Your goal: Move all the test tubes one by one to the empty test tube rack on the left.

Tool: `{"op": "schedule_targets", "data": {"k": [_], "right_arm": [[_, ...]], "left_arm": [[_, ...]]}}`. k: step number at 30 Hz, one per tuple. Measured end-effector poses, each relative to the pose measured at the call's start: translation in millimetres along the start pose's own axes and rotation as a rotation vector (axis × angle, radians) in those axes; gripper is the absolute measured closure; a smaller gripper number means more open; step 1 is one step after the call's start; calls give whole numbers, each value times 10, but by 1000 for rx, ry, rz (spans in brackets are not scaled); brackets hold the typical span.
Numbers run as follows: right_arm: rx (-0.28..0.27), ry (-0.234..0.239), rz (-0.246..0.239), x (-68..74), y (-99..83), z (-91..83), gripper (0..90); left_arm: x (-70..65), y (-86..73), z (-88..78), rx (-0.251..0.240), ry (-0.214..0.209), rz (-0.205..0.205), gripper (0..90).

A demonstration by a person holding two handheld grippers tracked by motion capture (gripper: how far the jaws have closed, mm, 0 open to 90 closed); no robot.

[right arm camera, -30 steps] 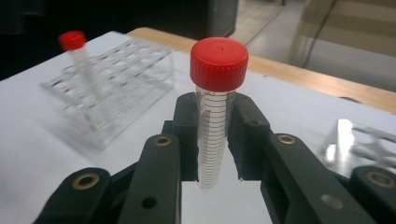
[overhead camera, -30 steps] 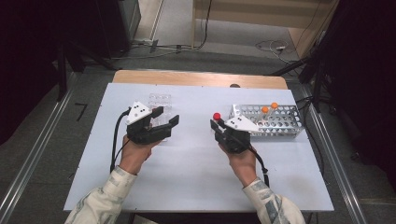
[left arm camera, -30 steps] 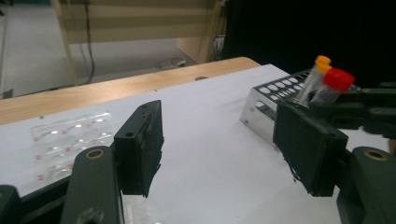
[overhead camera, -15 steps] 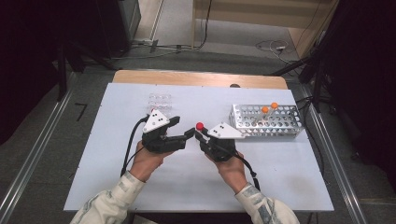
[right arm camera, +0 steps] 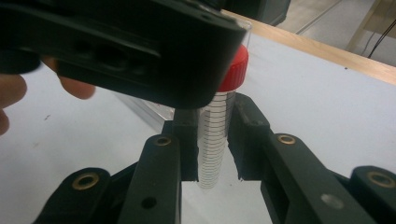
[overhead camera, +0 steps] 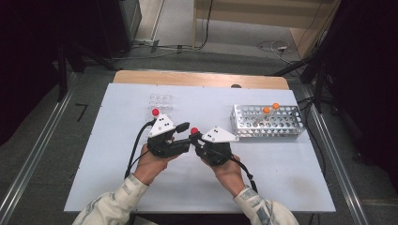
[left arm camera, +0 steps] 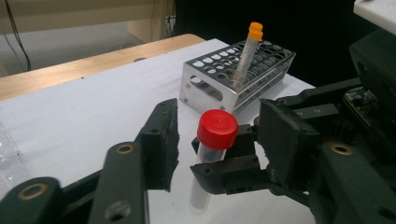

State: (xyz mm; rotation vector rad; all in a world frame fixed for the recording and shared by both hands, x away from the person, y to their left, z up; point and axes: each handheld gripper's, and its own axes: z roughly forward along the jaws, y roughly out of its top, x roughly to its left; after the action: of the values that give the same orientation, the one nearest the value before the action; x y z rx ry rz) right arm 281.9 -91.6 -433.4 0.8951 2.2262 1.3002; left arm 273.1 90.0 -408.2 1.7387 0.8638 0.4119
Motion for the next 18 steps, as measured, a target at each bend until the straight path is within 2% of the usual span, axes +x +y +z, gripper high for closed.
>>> {"op": "schedule_targets", "data": {"k": [11,18], "right_arm": [[-7,24,10,31,12,-23,720],[-7,27,12,28,10,-23,712]], "left_arm": [[-2,-29,22,14,1,15,681],[13,-27,15,14,-1,15,695]]}}
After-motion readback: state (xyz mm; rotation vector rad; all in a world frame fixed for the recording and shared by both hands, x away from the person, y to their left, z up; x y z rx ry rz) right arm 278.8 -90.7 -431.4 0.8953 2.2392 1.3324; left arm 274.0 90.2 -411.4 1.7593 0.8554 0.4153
